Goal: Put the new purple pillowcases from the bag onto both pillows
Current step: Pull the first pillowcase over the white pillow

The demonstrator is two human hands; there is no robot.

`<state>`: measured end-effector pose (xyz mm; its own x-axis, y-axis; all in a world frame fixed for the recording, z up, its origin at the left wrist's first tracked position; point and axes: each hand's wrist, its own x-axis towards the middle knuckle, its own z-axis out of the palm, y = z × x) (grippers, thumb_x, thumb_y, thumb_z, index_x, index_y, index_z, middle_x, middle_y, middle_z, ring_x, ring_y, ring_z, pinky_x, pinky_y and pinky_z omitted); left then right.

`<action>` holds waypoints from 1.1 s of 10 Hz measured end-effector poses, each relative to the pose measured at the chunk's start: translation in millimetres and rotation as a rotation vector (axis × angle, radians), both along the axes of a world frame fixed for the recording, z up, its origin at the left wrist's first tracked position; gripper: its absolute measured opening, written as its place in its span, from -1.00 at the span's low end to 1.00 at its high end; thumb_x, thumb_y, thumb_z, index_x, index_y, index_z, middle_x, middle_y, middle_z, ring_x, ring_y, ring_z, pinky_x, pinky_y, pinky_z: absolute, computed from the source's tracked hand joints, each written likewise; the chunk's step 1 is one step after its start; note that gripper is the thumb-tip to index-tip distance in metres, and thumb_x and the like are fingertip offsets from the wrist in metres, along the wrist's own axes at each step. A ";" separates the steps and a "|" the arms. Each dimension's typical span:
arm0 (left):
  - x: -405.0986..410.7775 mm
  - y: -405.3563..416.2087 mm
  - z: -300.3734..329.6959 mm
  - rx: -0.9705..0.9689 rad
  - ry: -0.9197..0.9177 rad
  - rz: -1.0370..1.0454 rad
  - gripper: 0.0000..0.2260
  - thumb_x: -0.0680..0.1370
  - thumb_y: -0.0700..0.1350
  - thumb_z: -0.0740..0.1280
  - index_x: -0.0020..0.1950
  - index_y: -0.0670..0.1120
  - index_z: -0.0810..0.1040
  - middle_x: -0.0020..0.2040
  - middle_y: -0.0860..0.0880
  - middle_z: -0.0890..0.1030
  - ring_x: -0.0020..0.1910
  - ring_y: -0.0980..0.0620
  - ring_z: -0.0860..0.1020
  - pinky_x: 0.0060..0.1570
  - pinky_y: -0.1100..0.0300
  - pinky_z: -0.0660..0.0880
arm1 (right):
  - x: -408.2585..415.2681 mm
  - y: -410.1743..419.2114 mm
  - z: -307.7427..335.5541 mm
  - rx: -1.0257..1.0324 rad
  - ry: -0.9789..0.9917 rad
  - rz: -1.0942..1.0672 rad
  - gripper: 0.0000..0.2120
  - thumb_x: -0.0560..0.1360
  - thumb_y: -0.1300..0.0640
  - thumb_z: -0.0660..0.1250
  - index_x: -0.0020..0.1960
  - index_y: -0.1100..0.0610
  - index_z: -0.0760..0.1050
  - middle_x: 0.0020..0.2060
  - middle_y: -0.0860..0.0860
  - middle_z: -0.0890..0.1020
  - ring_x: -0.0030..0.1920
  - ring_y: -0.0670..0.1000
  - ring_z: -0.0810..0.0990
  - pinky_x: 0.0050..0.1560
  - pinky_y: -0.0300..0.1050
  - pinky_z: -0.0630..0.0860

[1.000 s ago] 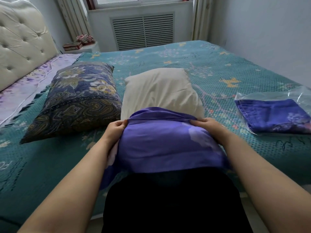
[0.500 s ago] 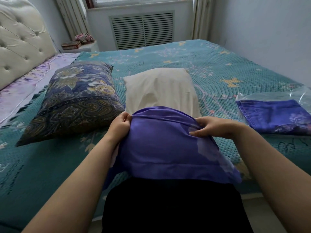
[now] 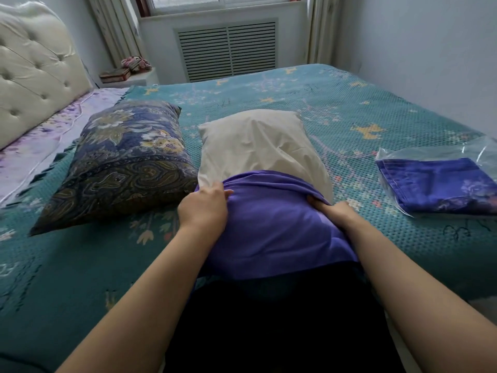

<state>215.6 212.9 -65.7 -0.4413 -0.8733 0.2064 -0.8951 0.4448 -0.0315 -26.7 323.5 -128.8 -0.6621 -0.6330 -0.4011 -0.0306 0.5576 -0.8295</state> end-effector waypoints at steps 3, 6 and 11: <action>-32.8 26.8 -6.9 0.649 0.610 -0.090 -0.13 0.33 0.54 -0.02 0.54 0.16 -0.09 0.57 -0.09 -0.01 0.53 -0.12 0.03 0.48 -0.08 -0.01 | 26.7 2.9 45.7 -0.576 -0.610 0.172 -0.33 0.26 0.03 0.55 0.29 0.25 0.47 0.07 0.12 0.65 0.06 0.05 0.63 0.18 -0.11 0.50; -30.0 59.9 -11.7 1.506 1.649 -0.480 -0.45 0.55 0.28 0.10 0.31 -0.07 0.52 0.31 -0.10 0.52 0.31 -0.02 0.47 0.41 -0.05 0.24 | 88.7 -36.1 203.7 -0.363 1.052 0.693 -0.77 0.38 0.06 0.32 -0.36 0.15 0.37 -0.35 0.09 0.52 -0.25 0.09 0.50 -0.28 -0.09 0.33; 30.9 -0.5 -17.2 1.137 1.407 0.281 -0.63 0.65 -0.22 0.06 0.43 -0.31 0.25 0.40 -0.22 0.35 0.34 -0.20 0.38 0.19 0.01 0.37 | 67.8 -6.2 46.9 -0.410 1.115 0.504 -0.34 0.36 -0.42 0.13 0.27 -0.02 0.50 0.25 -0.02 0.52 0.29 0.04 0.41 0.39 0.10 0.21</action>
